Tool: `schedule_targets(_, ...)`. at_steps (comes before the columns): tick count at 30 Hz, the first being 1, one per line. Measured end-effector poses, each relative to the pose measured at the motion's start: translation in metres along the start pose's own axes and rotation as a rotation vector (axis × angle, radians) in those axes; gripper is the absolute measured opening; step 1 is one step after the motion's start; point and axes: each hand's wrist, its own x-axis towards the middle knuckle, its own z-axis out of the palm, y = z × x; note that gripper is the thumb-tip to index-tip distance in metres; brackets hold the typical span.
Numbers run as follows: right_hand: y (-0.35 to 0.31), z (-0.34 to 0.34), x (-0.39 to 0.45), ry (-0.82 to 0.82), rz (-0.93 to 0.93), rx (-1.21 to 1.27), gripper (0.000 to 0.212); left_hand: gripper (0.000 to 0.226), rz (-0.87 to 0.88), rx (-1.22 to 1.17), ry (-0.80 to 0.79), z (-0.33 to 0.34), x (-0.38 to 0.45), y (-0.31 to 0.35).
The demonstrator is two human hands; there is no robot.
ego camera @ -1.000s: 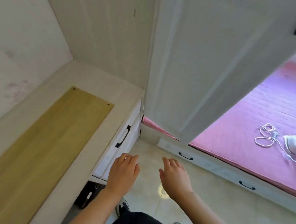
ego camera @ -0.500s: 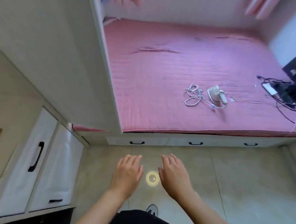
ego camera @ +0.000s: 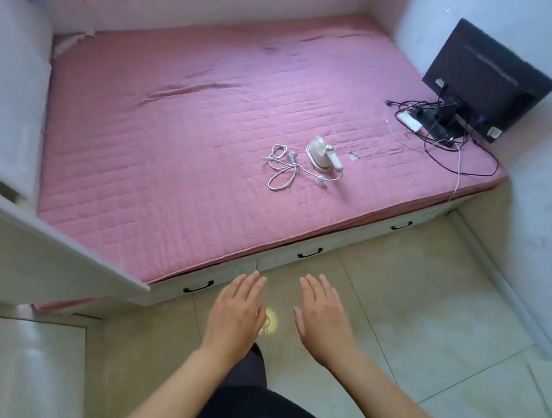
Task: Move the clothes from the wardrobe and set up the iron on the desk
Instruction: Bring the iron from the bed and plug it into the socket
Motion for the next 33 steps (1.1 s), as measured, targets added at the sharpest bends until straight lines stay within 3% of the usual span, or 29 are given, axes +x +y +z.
schedule_targets(9,0.026,-0.016,0.116,0.019,0.064,0.011,0.056,0.05,0.009,-0.006,-0.137,0.002,0.128,-0.045)
schedule_targets(20,0.062,-0.032,0.244,-0.015,0.081,0.067,0.046,0.044,-0.081,-0.066,-0.191,-0.008,0.264,-0.095)
schedule_targets(33,0.16,-0.041,0.397,-0.187,-0.073,0.06,0.04,0.048,-0.521,-0.268,-0.375,0.028,0.406,-0.098)
